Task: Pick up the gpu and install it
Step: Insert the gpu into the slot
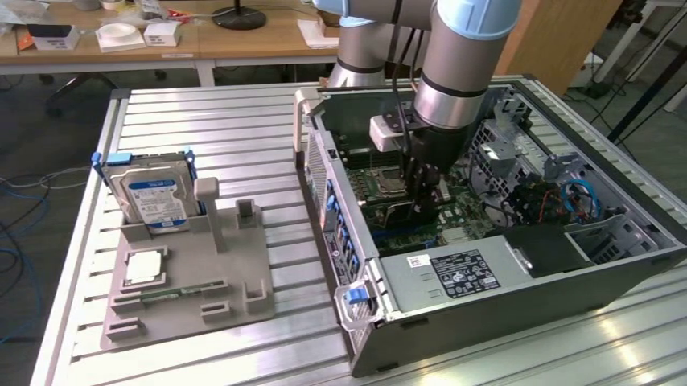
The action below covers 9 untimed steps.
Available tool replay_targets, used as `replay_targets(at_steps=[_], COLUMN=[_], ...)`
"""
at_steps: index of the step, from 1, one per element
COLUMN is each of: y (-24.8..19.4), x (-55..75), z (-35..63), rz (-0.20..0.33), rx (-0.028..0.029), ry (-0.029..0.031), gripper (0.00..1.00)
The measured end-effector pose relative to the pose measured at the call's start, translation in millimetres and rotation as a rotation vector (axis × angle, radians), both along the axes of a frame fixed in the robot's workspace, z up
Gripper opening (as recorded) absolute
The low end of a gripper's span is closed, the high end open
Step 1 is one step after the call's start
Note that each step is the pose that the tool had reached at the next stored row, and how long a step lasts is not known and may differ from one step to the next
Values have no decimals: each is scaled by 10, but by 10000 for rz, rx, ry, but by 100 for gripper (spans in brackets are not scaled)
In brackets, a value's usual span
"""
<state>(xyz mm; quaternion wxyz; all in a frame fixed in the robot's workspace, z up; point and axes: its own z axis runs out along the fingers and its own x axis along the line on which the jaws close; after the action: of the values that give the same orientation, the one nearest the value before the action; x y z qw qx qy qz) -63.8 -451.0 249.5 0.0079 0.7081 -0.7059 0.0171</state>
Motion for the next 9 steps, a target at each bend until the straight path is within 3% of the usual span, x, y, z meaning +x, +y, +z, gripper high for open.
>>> replay_targets(at_steps=[3,6,9], y=[-1,0,-1], x=[7,15,16], z=[3,1,-1], rz=[-4,-6,-9], rx=[77,274,293], ry=[5,3,2], gripper=[26,26,26])
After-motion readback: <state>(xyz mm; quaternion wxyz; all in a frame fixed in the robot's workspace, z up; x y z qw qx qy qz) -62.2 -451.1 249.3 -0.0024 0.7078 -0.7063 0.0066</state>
